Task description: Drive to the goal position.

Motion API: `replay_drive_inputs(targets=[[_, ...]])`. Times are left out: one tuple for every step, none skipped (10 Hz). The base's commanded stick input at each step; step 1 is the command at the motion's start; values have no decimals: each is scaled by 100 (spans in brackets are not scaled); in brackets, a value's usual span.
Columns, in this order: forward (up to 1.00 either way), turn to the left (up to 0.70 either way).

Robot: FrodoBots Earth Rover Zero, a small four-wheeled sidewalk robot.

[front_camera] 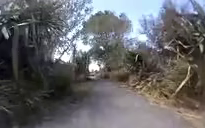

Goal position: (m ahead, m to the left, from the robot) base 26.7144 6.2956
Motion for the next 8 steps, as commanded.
replay_drive_inputs(targets=[[85, 0], [85, 0], [85, 0], [85, 0], [85, 0], [85, 0], [85, 0], [85, 0]])
